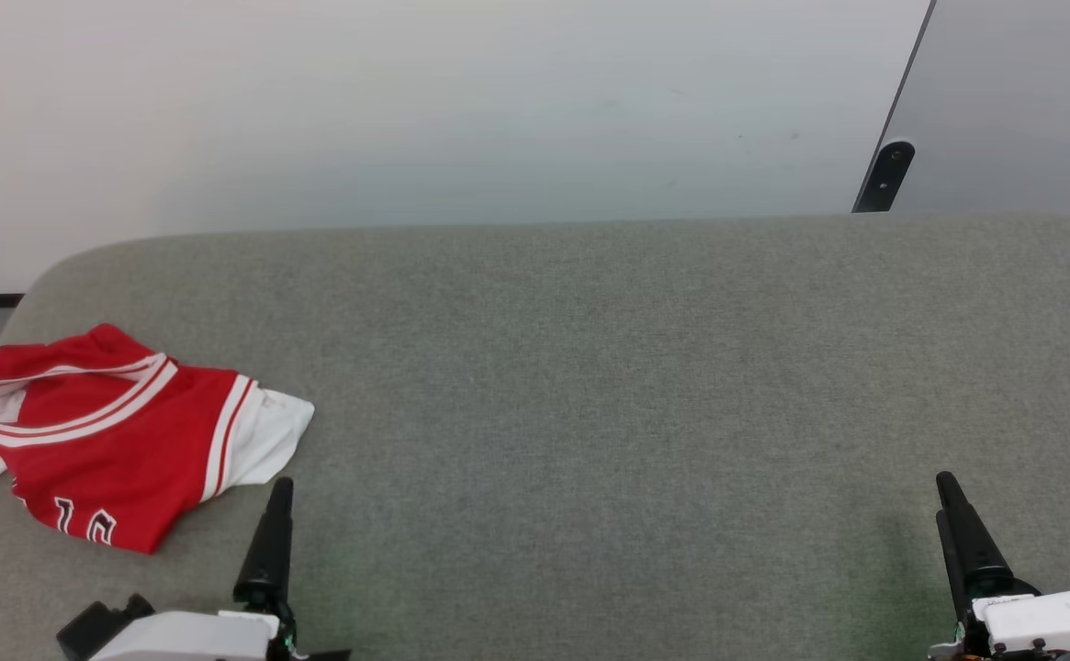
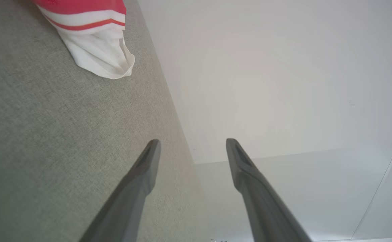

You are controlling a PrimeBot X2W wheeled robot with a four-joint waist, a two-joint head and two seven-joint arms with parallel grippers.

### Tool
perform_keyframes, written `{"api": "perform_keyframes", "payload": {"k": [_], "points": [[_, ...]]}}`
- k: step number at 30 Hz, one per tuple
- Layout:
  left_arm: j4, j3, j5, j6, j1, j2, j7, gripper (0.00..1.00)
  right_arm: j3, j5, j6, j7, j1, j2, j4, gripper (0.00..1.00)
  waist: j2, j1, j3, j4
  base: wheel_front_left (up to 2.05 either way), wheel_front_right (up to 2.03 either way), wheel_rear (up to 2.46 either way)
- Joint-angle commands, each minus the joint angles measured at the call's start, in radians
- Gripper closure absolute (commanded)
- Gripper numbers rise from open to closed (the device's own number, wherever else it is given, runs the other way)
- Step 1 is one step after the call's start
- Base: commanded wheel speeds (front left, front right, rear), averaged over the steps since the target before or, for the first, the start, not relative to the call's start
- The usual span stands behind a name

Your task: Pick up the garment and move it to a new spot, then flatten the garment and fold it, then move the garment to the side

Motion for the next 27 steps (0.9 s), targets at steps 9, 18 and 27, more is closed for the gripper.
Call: {"api": "perform_keyframes", "payload": {"k": [9,18,27], "points": [[-0.04,-0.014,0.169,-0.004,0.006,0.007,-0.042,0.0,0.036,-0.144,0.0,-0.042,-0.018,-0.041,-0.001,0.0,-0.0001,0.0001,0.006,0.001,0.0,0.0,0.0],[-0.057,-0.019,0.376,-0.004,0.021,0.01,-0.075,0.0,0.068,-0.309,0.0,-0.074,-0.023,-0.074,0.004,0.0,-0.0001,0.0001,0.009,0.001,0.0,0.0,0.0],[-0.073,-0.037,0.554,-0.004,0.036,0.009,-0.104,0.0,0.097,-0.48,-0.001,-0.104,-0.027,-0.111,0.015,0.0,-0.0001,0.0,0.012,0.002,0.0,0.0,0.0]]}}
